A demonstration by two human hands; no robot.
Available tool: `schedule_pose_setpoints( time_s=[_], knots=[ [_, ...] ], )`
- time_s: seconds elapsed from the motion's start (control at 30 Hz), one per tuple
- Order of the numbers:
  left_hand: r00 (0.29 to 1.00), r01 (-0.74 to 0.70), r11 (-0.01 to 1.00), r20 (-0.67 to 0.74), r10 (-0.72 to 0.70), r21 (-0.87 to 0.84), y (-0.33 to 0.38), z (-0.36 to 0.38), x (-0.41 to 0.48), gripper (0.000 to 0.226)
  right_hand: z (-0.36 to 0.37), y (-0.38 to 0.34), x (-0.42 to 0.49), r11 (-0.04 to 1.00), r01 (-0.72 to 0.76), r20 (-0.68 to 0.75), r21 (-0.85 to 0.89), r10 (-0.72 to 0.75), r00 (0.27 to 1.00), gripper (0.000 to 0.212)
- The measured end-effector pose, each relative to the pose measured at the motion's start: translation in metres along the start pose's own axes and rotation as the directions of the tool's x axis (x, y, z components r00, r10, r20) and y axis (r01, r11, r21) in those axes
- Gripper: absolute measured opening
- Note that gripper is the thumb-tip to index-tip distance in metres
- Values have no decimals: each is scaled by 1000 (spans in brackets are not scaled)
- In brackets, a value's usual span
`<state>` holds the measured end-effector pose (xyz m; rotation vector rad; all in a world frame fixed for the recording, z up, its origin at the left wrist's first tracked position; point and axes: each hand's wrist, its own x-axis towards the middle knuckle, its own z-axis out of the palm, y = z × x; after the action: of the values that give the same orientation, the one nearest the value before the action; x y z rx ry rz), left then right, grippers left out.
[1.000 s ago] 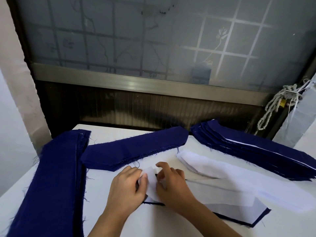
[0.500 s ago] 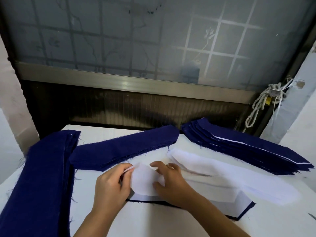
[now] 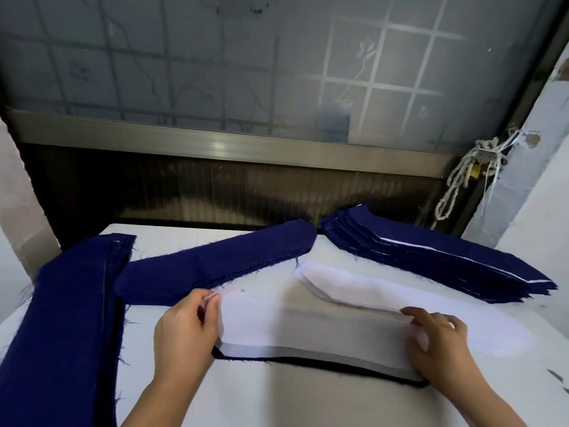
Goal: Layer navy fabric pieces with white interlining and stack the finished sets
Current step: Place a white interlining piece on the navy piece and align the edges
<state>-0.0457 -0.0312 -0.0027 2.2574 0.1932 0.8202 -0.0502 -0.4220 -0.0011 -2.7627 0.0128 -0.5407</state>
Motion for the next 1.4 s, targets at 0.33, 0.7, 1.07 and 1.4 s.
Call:
schedule_pose_setpoints(
  time_s=[0.33, 0.7, 1.07, 1.4],
  knots=[
    [985, 170, 985, 41, -169, -4, -1, -1, 2, 22, 6, 5, -8, 968, -224, -228, 112, 245, 942, 39],
    [960, 240, 946, 88, -264, 216, 1, -3, 1, 22, 1, -7, -12, 961, -241, -191, -137, 213, 958, 35],
    [947, 295, 943, 81, -310, 156, 3, -3, 2, 17, -2, -8, -14, 953, -274, -174, -126, 251, 952, 35],
    [970, 214, 949, 61, -233, 231, 2, -3, -1, 23, -4, -6, -12, 943, -314, -165, -113, 294, 942, 40]
  ],
)
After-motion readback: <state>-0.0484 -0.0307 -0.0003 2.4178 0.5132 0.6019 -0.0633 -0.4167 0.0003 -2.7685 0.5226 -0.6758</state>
